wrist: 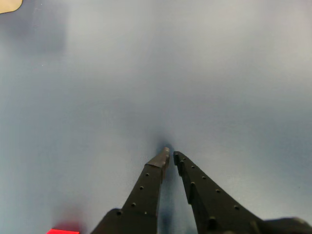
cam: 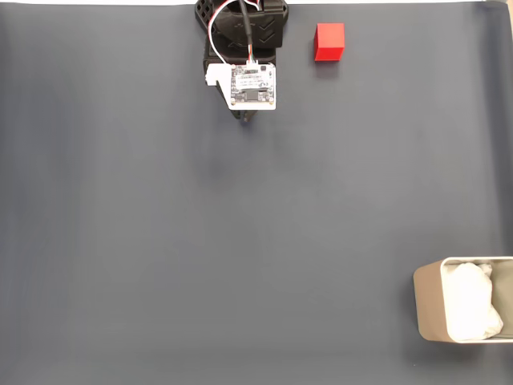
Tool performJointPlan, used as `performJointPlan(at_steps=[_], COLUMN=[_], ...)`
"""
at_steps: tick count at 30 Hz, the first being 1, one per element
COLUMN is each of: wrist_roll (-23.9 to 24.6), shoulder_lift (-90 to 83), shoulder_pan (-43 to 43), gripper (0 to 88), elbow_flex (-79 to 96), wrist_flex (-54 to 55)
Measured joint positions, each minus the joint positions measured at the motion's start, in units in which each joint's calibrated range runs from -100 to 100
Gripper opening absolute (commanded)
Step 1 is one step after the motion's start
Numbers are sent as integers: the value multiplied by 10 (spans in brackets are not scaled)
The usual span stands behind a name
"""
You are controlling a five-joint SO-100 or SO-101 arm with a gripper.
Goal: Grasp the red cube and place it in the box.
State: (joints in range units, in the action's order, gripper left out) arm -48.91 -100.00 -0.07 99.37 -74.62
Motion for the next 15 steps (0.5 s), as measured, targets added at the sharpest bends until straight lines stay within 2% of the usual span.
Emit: performJointPlan(at_steps=[15], wrist_roll=[-2], shoulder_lift=[0], shoulder_pan=[0], gripper=[0], elbow_flex=[0], wrist_flex=[0])
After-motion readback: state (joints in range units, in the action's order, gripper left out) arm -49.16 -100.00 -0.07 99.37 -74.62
